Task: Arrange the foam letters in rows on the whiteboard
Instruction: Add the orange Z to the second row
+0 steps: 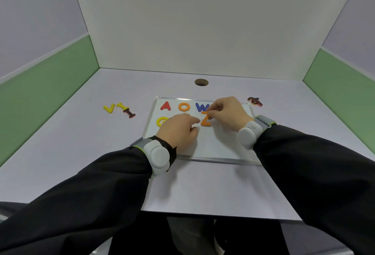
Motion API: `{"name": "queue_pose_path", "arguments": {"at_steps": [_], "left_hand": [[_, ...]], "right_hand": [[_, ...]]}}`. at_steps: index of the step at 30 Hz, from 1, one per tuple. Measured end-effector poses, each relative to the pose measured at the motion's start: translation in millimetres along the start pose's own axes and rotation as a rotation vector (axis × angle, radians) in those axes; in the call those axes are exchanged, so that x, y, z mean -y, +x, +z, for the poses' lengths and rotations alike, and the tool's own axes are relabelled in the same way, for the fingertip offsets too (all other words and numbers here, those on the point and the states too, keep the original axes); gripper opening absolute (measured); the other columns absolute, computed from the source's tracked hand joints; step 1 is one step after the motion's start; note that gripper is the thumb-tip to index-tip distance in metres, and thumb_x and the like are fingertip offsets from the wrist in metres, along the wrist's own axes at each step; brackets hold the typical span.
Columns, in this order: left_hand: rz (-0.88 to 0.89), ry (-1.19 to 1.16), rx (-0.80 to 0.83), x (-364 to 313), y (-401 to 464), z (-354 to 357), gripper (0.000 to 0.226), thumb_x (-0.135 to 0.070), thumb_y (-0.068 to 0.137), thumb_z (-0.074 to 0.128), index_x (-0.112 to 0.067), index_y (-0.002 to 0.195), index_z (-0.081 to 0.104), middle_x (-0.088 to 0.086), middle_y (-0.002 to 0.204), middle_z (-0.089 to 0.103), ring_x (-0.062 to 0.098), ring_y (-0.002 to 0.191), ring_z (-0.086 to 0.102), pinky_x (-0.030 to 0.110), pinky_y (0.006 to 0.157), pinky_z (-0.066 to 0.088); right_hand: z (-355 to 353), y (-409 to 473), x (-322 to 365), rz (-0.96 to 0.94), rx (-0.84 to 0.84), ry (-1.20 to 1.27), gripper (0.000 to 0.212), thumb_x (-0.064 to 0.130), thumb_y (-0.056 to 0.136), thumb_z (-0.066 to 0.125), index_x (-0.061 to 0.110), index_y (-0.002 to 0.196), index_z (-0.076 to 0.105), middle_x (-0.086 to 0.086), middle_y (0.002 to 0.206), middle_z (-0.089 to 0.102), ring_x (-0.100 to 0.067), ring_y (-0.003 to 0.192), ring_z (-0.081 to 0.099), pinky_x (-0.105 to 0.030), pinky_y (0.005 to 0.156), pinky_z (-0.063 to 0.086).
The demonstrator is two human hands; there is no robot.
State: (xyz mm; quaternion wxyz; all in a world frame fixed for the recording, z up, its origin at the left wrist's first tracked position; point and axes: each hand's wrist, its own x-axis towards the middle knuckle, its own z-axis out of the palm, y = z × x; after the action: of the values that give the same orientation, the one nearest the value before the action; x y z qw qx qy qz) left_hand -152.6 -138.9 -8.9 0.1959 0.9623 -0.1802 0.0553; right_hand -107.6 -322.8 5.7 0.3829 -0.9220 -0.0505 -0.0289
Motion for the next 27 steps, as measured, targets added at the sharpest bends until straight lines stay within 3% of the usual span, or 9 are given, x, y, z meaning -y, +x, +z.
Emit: {"name": "queue_pose_path", "arguments": {"at_steps": [4,6,10,17,23,27], "left_hand": [[0.051,0.184,0.005,-14,-10,7,0.035,-0.032,0.098,0.038,-0.03,0.124,0.062,-0.003,0.083,0.057,0.02,0.077,0.054,0.03,0.061,0.042],[0.052,0.274,-0.004,-18,-12,8,0.033,-0.033,0.098,0.036,-0.026,0.117,0.062,-0.004,0.075,0.051,0.021,0.068,0.049,0.03,0.057,0.037],[0.052,0.365,0.014,-19,-16,12,0.027,-0.032,0.098,0.034,-0.02,0.1,0.058,-0.002,0.07,0.051,0.021,0.06,0.049,0.029,0.055,0.037],[0.049,0.354,-0.014,-17,-23,18,0.025,-0.034,0.098,0.032,-0.019,0.101,0.052,-0.001,0.072,0.056,0.022,0.06,0.052,0.029,0.055,0.041],[0.058,0.338,-0.023,-16,-25,16,0.023,-0.032,0.098,0.032,-0.018,0.103,0.05,0.0,0.075,0.058,0.023,0.06,0.051,0.029,0.056,0.039],[0.039,0.339,-0.002,-16,-24,17,0.024,-0.032,0.097,0.032,-0.017,0.103,0.051,0.0,0.072,0.055,0.023,0.06,0.051,0.029,0.056,0.04]], "right_hand": [[1,-3,-5,0.008,0.0,-0.002,0.008,0.011,0.084,0.069,0.011,0.088,0.076,-0.005,0.087,0.075,-0.019,0.086,0.07,-0.032,0.084,0.056],[1,-4,-5,0.006,0.009,0.0,0.008,0.012,0.084,0.069,0.012,0.089,0.076,-0.004,0.087,0.075,-0.018,0.087,0.07,-0.031,0.085,0.056],[4,-6,-6,-0.003,0.026,-0.034,0.011,0.017,0.086,0.069,0.014,0.094,0.077,-0.003,0.094,0.074,-0.018,0.091,0.067,-0.031,0.086,0.054],[12,-5,-8,-0.021,0.027,-0.096,0.018,0.023,0.089,0.068,0.012,0.099,0.078,0.0,0.096,0.072,-0.01,0.083,0.058,-0.012,0.067,0.041],[15,-4,-6,-0.022,0.023,-0.111,0.02,0.024,0.09,0.067,0.011,0.101,0.077,-0.003,0.098,0.073,-0.013,0.086,0.06,-0.011,0.067,0.041],[16,-4,-6,-0.019,0.021,-0.112,0.019,0.02,0.091,0.064,0.011,0.099,0.078,-0.002,0.098,0.073,-0.015,0.088,0.061,-0.017,0.069,0.044]]}}
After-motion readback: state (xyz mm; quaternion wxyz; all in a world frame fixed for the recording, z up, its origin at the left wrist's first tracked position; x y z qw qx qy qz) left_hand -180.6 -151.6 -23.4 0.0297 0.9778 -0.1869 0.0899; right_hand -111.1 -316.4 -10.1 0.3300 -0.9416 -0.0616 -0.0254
